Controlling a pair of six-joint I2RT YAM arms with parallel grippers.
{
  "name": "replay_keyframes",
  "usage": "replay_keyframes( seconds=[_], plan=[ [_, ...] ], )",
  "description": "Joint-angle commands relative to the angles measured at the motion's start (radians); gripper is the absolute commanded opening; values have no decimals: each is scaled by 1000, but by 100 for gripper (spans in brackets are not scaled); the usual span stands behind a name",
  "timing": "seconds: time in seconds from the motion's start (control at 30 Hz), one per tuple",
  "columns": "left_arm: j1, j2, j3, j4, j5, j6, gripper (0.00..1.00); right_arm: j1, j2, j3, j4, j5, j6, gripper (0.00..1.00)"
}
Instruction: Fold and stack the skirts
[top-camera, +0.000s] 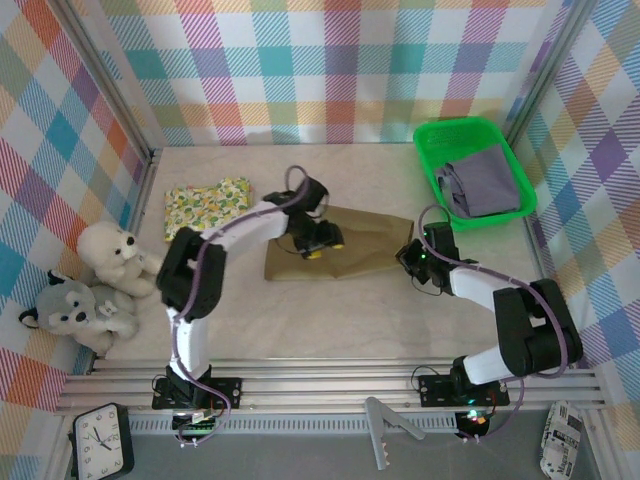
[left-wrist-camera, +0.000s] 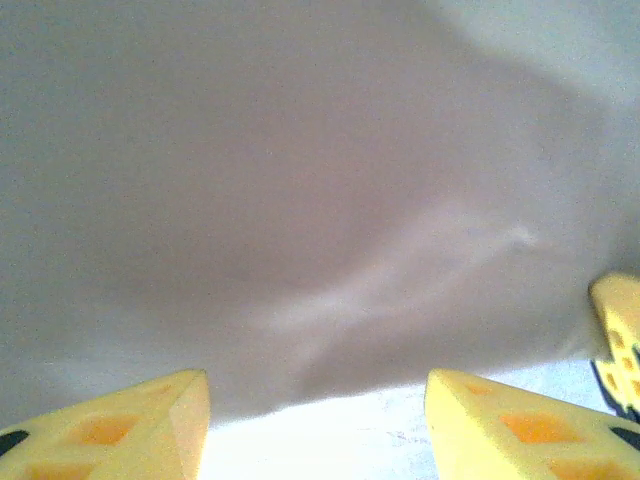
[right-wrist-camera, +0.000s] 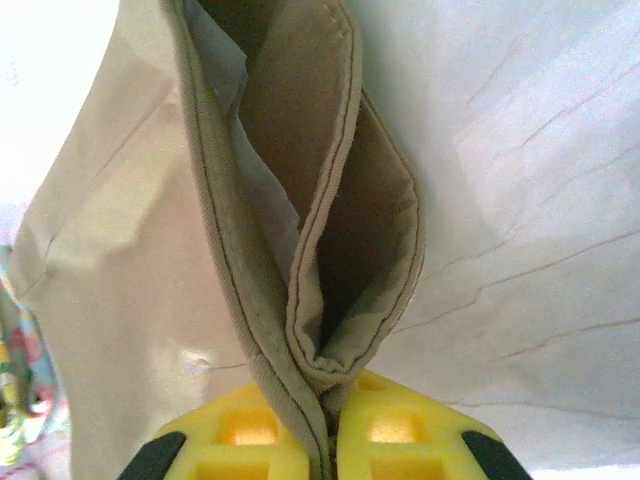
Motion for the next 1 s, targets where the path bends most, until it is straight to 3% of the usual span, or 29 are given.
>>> replay_keyframes(
  seconds=[0.0, 0.2, 0.47, 0.67, 0.8, 0.97],
  plan=[
    [125, -55, -84, -44, -104, 51, 58, -31, -37, 32, -55, 29, -176, 0],
    [184, 19, -107, -47, -101, 137, 56, -42, -13, 78, -115, 31, -314, 0],
    [184, 121, -161, 36, -56, 75, 35, 3, -2, 268, -250, 44, -515, 0],
    [189, 125, -160, 40, -56, 67, 22, 204, 76, 503, -361, 57, -808, 0],
    [197, 117, -165, 51, -55, 69, 15, 375, 223, 703, -487, 21, -1017, 0],
    [209, 112, -190, 88, -28, 64, 13, 528, 458, 948, -645, 6, -1178, 0]
  ],
)
